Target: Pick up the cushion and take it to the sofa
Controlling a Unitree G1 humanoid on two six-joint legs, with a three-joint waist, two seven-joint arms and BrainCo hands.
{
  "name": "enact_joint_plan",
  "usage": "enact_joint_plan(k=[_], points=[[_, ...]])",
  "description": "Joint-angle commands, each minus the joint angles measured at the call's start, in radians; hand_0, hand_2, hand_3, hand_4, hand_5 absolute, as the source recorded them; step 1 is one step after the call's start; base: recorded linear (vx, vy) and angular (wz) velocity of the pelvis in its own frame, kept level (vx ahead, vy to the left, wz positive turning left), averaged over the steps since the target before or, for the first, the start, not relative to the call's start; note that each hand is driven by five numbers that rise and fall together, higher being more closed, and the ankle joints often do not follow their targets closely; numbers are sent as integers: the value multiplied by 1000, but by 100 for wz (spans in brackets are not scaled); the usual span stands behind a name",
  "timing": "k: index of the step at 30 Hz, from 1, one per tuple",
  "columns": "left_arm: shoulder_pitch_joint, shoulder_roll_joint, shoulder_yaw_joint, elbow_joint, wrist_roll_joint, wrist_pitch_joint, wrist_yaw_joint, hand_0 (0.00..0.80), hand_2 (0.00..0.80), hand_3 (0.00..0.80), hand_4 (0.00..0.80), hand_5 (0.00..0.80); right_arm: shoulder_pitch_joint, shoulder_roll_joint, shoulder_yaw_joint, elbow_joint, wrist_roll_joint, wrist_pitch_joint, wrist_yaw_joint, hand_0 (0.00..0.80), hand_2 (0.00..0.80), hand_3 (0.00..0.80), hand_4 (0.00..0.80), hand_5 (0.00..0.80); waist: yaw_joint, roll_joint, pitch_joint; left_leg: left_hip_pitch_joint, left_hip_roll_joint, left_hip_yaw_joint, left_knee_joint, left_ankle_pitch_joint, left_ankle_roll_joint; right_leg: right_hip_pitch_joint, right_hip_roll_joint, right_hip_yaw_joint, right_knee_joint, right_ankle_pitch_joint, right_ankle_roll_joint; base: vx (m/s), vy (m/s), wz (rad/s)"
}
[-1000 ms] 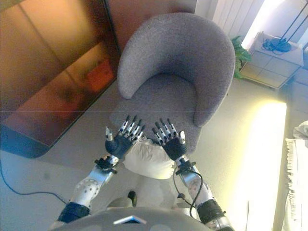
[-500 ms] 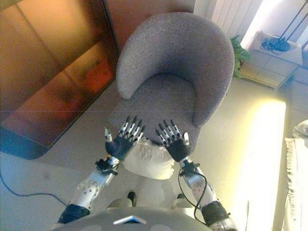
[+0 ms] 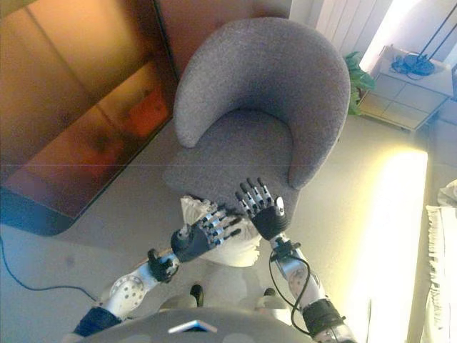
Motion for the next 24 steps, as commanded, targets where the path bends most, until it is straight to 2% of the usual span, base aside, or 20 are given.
enact_joint_plan(k=[1,9,11,12,13,14,16,17,20,22,24], points=[[-31,-10,-32,16,-9,-10,-83,0,0,0,0,0,-61,-13,30,-93,45,-19,48,0,0,0,0,0,-12,-6,-5,-44,28,56,46,2,13,-52,-28,27,35,38,37,0,0,0],[-45,-7,-39,27,-8,-49,-82,0,0,0,0,0,-56,-7,41,-102,45,-19,31,0,0,0,0,0,-14,-10,-6,-42,29,60,42,3,14,-53,-29,31,35,40,39,0,0,0],[-45,-3,-33,33,-8,-102,0,0,0,0,0,0,-51,-4,43,-94,34,-28,12,0,0,0,0,0,-15,-11,-4,-42,29,60,43,4,15,-54,-29,33,36,40,40,18,-6,-1],[-44,-1,-18,52,2,-160,76,0,0,0,0,0,-45,-5,41,-86,-5,-52,-22,0,0,0,0,0,-15,-11,-5,-39,29,60,40,6,14,-53,-27,33,36,41,40,41,-7,-3],[-44,1,-11,59,5,-179,110,0,0,0,0,0,-42,-6,40,-83,-35,-68,-46,0,0,0,0,0,-15,-11,-5,-38,28,59,39,6,14,-52,-27,32,36,41,40,70,-6,-7],[-45,4,19,86,26,-253,244,0,0,0,0,0,-32,-14,36,-66,-132,-109,-135,0,0,0,0,0,-15,-12,-6,-37,27,58,39,7,14,-51,-27,33,35,43,40,61,-2,-11],[-43,-1,66,113,77,-317,375,0,0,0,0,0,-24,-15,21,-38,-192,-122,-184,0,0,0,0,0,-14,-12,-4,-35,26,55,35,10,16,-50,-27,33,33,44,38,64,0,-9],[-37,-3,101,142,136,-378,453,0,0,0,0,0,-15,-17,8,-16,-254,-141,-207,0,0,0,0,0,-13,-12,-2,-36,27,53,37,10,16,-50,-26,32,35,43,36,61,-8,-1],[-49,-14,168,211,280,-468,653,0,0,0,0,0,-22,-28,-15,53,-453,-209,-331,0,0,0,0,0,-9,-14,10,-47,29,43,47,11,15,-54,-28,30,41,40,28,30,-12,0],[-62,-20,204,247,330,-491,715,0,0,0,0,0,-30,-33,-29,72,-511,-226,-364,0,0,0,0,0,-9,-14,22,-58,30,38,56,12,15,-62,-31,30,53,36,24,0,0,0],[-65,-20,219,264,353,-501,724,0,0,0,0,0,-27,-37,-36,77,-536,-236,-374,0,0,0,0,0,-10,-14,29,-65,32,36,65,10,15,-68,-32,33,67,30,21,13,-17,-1]])
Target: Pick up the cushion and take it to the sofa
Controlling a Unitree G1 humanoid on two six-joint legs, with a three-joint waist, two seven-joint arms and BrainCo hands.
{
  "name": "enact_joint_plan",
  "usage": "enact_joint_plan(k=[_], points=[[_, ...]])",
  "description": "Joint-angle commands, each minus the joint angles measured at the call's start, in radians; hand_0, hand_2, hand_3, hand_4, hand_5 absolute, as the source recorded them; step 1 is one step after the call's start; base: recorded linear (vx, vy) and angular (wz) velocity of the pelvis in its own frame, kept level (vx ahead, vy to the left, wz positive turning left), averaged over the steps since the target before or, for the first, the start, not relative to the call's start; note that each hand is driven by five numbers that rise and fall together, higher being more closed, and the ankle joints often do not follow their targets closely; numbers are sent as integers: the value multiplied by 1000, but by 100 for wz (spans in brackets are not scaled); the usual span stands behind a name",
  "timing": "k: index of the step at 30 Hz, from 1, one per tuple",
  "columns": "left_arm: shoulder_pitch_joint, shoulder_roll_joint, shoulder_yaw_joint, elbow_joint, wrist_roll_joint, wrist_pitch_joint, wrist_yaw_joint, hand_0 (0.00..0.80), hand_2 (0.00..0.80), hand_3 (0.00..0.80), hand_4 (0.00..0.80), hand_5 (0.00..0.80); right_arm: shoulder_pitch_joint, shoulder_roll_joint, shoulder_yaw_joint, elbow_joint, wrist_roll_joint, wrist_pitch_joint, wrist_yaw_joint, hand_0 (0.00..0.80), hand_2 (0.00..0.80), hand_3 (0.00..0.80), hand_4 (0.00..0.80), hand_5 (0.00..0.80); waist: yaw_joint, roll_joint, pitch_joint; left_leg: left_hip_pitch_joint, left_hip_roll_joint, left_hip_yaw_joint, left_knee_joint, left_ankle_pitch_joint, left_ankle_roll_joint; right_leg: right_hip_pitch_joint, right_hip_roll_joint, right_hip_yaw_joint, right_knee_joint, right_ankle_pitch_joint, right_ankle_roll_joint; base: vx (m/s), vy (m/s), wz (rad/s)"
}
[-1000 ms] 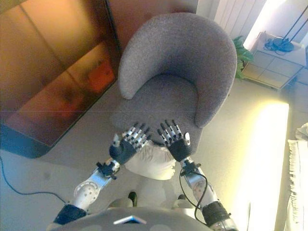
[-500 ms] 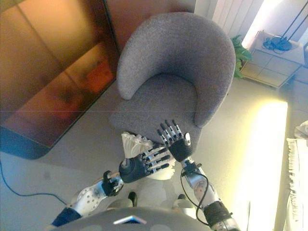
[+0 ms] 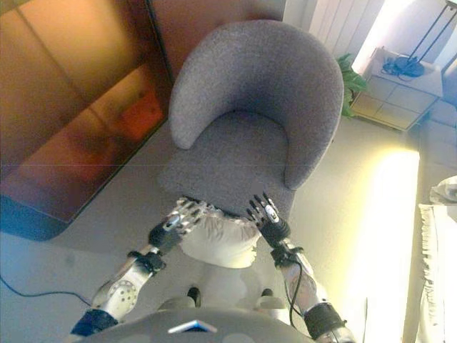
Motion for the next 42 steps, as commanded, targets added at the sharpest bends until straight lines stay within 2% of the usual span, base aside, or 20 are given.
enact_joint_plan(k=[1,5,8,13,17,21,23,24,27,30,32,35,39,42], points=[[-62,-13,29,24,81,-79,56,0,0,0,0,0,-35,-18,-29,-64,-91,-83,-29,0,0,0,0,0,-12,3,39,-86,30,13,88,9,17,-71,-35,22,81,25,19,16,-34,-1],[-76,-10,39,15,82,-81,79,0,0,0,0,0,-33,-24,-43,-76,-103,-84,-47,0,0,0,0,0,-22,15,71,-124,35,9,139,4,16,-104,-39,34,146,0,13,-23,-19,-4],[-99,-9,34,10,65,-77,92,0,0,0,0,0,-35,-27,-50,-66,-103,-95,-44,0,0,0,0,0,-25,23,86,-139,36,-3,148,10,10,-101,-33,40,146,-6,7,-32,-11,-2],[-77,-19,38,-6,53,-51,92,0,0,0,0,0,-20,-20,-66,-74,-84,-86,-53,0,0,0,0,0,-21,19,70,-112,37,-13,121,13,5,-61,-29,28,115,-8,7,45,-37,2],[-51,-16,50,-17,29,-52,59,0,0,0,0,0,2,-5,-63,-96,-86,-97,-43,0,0,0,0,0,-24,17,60,-108,54,-10,138,10,9,-78,-10,40,188,-47,-2,15,-105,2],[-43,-22,65,-33,-28,-51,59,0,0,0,0,0,2,-3,-50,-89,-82,-71,-27,0,0,0,0,0,-21,0,64,-139,76,-25,228,3,-10,-80,25,57,197,-58,-40,-21,-181,1],[-36,-33,71,-39,-41,-58,50,0,0,0,0,0,-7,-13,-45,-81,-78,-64,-14,0,0,0,0,0,-15,-11,74,-174,89,-44,316,27,-19,-71,45,63,188,-56,-65,-28,-167,14],[-36,-33,71,-39,-42,-59,49,0,0,0,0,0,-7,-14,-45,-80,-78,-64,-13,0,0,0,0,0,-15,-11,75,-178,90,-46,323,28,-20,-70,47,63,188,-56,-67,-32,-141,22],[-25,-41,77,-47,-56,-61,37,0,0,0,0,0,-16,-31,-38,-88,-92,-61,-24,0,0,0,0,0,-8,-14,96,-256,107,-66,471,107,-21,-70,79,71,208,-60,-96,-26,-126,18],[-17,-45,86,-63,-78,-41,31,0,0,0,0,0,-8,-40,-38,-99,-95,-66,-29,0,0,0,0,0,-3,-3,107,-262,131,-67,414,175,-36,-57,97,70,234,-83,-101,62,13,-3],[-10,-58,88,-61,-83,-50,25,0,0,0,0,0,14,-48,-53,-116,-91,-56,-15,0,0,0,0,0,-6,14,103,-246,174,-78,284,250,-58,-48,111,70,241,-108,-100,174,155,-11],[-12,-74,78,-56,-88,-67,27,0,0,0,0,0,27,-53,-63,-113,-87,-54,2,0,0,0,0,0,-6,27,103,-237,223,-98,153,321,-73,-32,110,74,246,-134,-102,217,193,-10],[-10,-83,63,-59,-92,-67,27,0,0,0,0,0,39,-57,-70,-104,-80,-60,20,0,0,0,0,0,-2,52,97,-239,229,-113,78,304,-80,-18,92,74,268,-172,-95,251,213,-10],[2,-81,60,-69,-99,-59,12,0,0,0,0,0,64,-56,-87,-107,-74,-66,34,0,0,0,0,0,-1,72,97,-254,203,-95,75,266,-85,-2,69,73,293,-205,-76,301,286,-4]])
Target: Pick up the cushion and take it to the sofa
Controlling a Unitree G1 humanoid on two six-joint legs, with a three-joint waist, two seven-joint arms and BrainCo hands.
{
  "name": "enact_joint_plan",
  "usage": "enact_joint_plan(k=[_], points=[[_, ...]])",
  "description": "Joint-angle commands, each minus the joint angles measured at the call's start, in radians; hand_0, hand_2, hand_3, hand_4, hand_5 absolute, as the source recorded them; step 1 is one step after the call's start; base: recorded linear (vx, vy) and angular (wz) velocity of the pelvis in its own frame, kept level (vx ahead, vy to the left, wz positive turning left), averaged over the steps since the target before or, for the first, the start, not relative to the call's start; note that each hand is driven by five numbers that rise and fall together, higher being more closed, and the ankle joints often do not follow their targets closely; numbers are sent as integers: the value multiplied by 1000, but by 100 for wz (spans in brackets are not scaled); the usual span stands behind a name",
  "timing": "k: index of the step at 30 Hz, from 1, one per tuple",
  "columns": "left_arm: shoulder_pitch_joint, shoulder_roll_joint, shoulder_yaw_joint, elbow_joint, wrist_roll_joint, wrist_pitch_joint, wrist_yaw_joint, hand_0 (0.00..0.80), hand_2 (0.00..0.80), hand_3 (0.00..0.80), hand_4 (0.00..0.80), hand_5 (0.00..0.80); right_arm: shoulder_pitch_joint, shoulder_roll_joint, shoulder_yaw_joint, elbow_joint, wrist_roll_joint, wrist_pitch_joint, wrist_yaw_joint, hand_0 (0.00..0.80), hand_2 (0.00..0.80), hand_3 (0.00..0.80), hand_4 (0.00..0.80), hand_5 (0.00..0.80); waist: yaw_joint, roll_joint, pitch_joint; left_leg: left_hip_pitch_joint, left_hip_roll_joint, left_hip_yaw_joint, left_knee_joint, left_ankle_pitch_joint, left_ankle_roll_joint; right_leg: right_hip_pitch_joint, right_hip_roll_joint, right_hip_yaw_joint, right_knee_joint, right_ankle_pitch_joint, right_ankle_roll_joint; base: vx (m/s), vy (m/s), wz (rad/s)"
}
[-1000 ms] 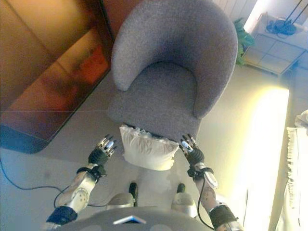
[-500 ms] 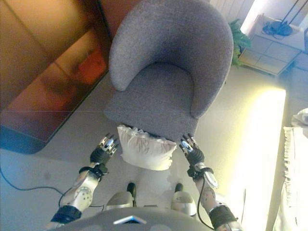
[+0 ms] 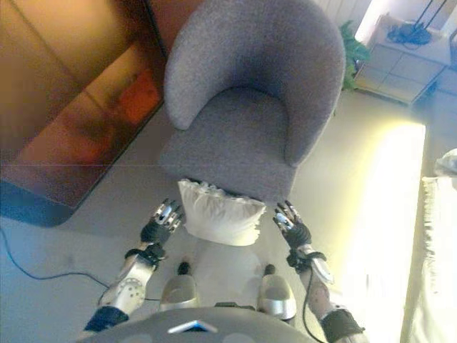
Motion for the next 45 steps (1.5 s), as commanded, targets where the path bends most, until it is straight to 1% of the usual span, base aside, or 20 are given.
enact_joint_plan(k=[1,2,4,5,7,10,14,16,18,21,25,27,31,33,35,36,38,41,43,45], points=[[14,13,16,-97,-40,-35,-41,0,0,0,0,0,3,-7,-49,-83,16,-43,34,0,0,0,0,0,18,21,-41,-147,52,-38,-95,250,1,126,39,-13,-24,-40,-51,255,267,17],[13,15,16,-97,-42,-33,-43,0,0,0,0,0,5,-6,-50,-83,17,-46,33,0,0,0,0,0,18,20,-41,-150,45,-32,-92,239,3,128,33,-14,-19,-42,-47,262,289,16],[7,44,8,-109,-39,-25,-46,0,0,0,0,0,9,0,-50,-81,44,-54,21,0,0,0,0,0,26,2,-41,-189,-11,-44,-1,153,26,136,-24,-6,0,-41,-9,341,338,8],[7,53,8,-110,-27,-22,-37,0,0,0,0,0,10,4,-53,-83,60,-41,2,0,0,0,0,0,30,-8,-42,-206,-30,-49,42,131,36,141,-44,-1,2,-27,8,372,319,3],[19,81,17,-138,-20,-20,-47,0,0,0,0,0,31,16,-52,-108,99,-25,28,0,0,0,0,0,38,-28,-48,-213,-54,-36,78,101,68,130,-95,2,23,45,46,319,264,1],[33,113,23,-140,10,-44,-47,0,0,0,0,0,64,32,-47,-99,83,-47,64,0,0,0,0,0,52,-38,-63,-206,-86,-6,86,66,110,114,-166,-28,69,126,53,277,287,-10],[20,143,31,-139,24,-34,-29,0,0,0,0,0,55,40,-30,-97,62,-44,39,0,0,0,0,0,76,-41,-70,-201,-113,42,104,28,139,95,-215,-95,112,182,46,158,220,-30],[6,156,31,-128,39,-33,-17,0,0,0,0,0,39,37,-17,-90,39,-46,10,0,0,0,0,0,82,-43,-66,-195,-114,74,102,26,136,87,-215,-131,71,179,43,85,95,-82],[-20,165,27,-109,67,-40,14,0,0,0,0,0,7,29,-5,-67,0,-54,-28,0,0,0,0,0,80,-45,-57,-185,-103,110,102,27,119,61,-204,-167,1,180,39,41,4,-50],[-107,168,4,-58,127,-72,71,0,0,0,0,0,-91,13,7,-13,-95,-71,-148,0,0,0,0,0,58,-48,-17,-181,-86,126,99,24,95,-38,-192,-144,-92,229,43,-70,-96,-67],[-186,178,-10,-36,187,-103,111,0,0,0,0,0,-183,2,6,37,-108,-67,-177,0,0,0,0,0,29,-63,33,-205,-68,106,102,10,84,-141,-180,-77,-167,313,65,-78,-207,-61],[-210,176,-15,-17,207,-111,127,0,0,0,0,0,-202,7,9,60,-104,-66,-185,0,0,0,0,0,25,-66,39,-222,-53,93,111,11,77,-139,-164,-67,-184,304,66,16,-282,26],[-211,142,-4,10,213,-101,157,0,0,0,0,0,-203,12,10,78,-125,-50,-198,0,0,0,0,0,24,-65,36,-224,-10,65,100,50,41,-95,-119,-67,-191,244,65,94,-204,7],[-207,132,-7,13,223,-98,166,0,0,0,0,0,-200,8,3,72,-120,-42,-196,0,0,0,0,0,19,-60,36,-231,5,46,112,56,28,-93,-108,-67,-176,226,53,46,-148,6],[-204,126,-11,22,225,-107,171,0,0,0,0,0,-202,-4,0,68,-136,-34,-193,0,0,0,0,0,7,-55,44,-243,26,40,170,38,22,-114,-98,-61,-139,207,32,9,-112,21],[-202,119,-15,36,220,-118,175,0,0,0,0,0,-206,-12,1,78,-149,-33,-193,0,0,0,0,0,-1,-53,51,-254,34,23,231,32,14,-127,-93,-54,-116,201,19,40,-38,22],[-195,104,-22,63,214,-138,194,0,0,0,0,0,-214,-35,7,100,-184,-26,-201,0,0,0,0,0,-6,-36,64,-277,35,-16,277,66,-1,-136,-83,-48,-87,185,5,51,72,20],[-230,88,-43,111,206,-185,201,0,0,0,0,0,-280,-65,29,170,-225,-57,-216,0,0,0,0,0,19,-3,95,-312,9,-41,166,122,-1,-157,-83,-48,-52,150,8,-34,182,19],[-301,91,-56,146,220,-209,214,0,0,0,0,0,-382,-75,49,234,-231,-74,-229,0,0,0,0,0,36,-1,132,-370,-28,-63,190,80,23,-215,-90,-35,-5,132,9,-199,79,-13],[-368,105,-72,172,229,-228,246,0,0,0,0,0,-452,-82,63,245,-230,-72,-260,0,0,0,0,0,38,-4,170,-442,-42,-73,257,55,24,-291,-101,-27,60,128,10,-241,29,-23]])
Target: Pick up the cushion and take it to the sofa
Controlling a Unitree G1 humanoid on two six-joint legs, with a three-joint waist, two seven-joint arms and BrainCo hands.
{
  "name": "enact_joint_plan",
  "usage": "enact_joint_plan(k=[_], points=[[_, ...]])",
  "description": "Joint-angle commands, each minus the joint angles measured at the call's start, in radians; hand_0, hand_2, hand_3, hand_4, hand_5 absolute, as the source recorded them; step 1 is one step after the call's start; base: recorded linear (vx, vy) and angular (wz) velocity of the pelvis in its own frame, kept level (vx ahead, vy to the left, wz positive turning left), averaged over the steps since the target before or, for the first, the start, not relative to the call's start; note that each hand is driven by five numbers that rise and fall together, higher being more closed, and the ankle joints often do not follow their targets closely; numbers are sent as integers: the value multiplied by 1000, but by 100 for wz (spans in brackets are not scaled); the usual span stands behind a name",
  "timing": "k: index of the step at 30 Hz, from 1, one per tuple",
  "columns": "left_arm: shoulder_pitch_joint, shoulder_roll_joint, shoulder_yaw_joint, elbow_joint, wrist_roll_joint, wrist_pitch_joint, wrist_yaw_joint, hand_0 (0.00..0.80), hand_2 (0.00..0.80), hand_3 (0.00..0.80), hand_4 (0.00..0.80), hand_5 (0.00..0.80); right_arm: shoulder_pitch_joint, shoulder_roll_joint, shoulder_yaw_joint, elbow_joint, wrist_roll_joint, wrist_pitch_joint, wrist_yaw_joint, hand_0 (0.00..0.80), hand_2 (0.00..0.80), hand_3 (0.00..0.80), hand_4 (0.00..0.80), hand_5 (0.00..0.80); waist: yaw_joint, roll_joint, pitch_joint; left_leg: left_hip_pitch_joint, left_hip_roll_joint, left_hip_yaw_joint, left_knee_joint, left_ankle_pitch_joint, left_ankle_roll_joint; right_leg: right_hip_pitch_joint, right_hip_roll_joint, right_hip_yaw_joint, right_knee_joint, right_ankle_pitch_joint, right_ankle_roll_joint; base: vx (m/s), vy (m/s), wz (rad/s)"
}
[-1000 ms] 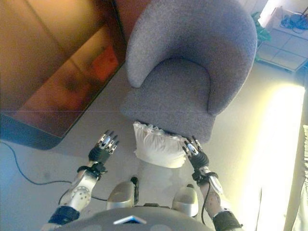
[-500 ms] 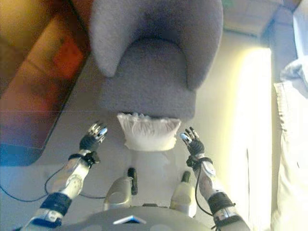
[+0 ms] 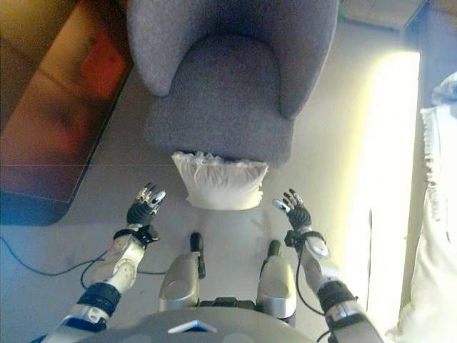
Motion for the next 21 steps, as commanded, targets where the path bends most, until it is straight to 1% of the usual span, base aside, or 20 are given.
enact_joint_plan(k=[1,4,7,8,11,13,15,16,21], points=[[-143,30,-18,10,55,-108,64,0,0,0,0,0,-119,-4,26,-52,-21,-51,-60,0,0,0,0,0,14,-25,78,-181,24,-92,148,36,-32,-46,-36,27,35,53,-3,-257,46,-3],[-204,32,-25,31,60,-134,115,0,0,0,0,0,-183,-9,38,-60,-47,-32,-93,0,0,0,0,0,3,-22,118,-246,18,-73,206,14,-31,-128,-59,44,90,55,6,-109,104,-1],[-255,32,-30,24,77,-146,154,0,0,0,0,0,-244,-18,44,-58,-100,-31,-125,0,0,0,0,0,3,-15,151,-314,2,-61,243,-4,-18,-223,-76,61,151,55,17,-82,120,0],[-277,33,-34,26,91,-153,168,0,0,0,0,0,-277,-27,46,-60,-111,-19,-135,0,0,0,0,0,2,-13,164,-349,-3,-58,265,-12,-14,-267,-80,64,176,57,18,-82,108,2],[-327,34,-36,20,120,-149,201,0,0,0,0,0,-351,-49,57,-75,-104,20,-162,0,0,0,0,0,3,-4,182,-436,-4,-64,322,-28,-6,-380,-77,77,255,52,11,-66,102,9],[-370,37,-38,31,122,-154,210,0,0,0,0,0,-400,-66,58,-68,-83,40,-158,0,0,0,0,0,4,2,191,-510,1,-69,363,-32,2,-464,-73,89,319,42,-1,-51,91,10],[-396,37,-38,33,127,-154,217,0,0,0,0,0,-419,-71,57,-66,-68,42,-155,0,0,0,0,0,5,5,196,-558,5,-71,394,-39,10,-517,-71,97,367,31,-9,17,56,6],[-414,37,-41,41,129,-159,220,0,0,0,0,0,-432,-74,58,-56,-60,37,-152,0,0,0,0,0,5,6,200,-583,10,-74,433,-76,6,-545,-70,104,418,-6,-7,81,43,6],[-487,51,-33,72,122,-149,227,0,0,0,0,0,-492,-77,56,-41,-30,45,-166,0,0,0,0,0,2,6,204,-721,4,-79,563,-110,18,-690,-70,118,565,-28,-20,39,50,9]])
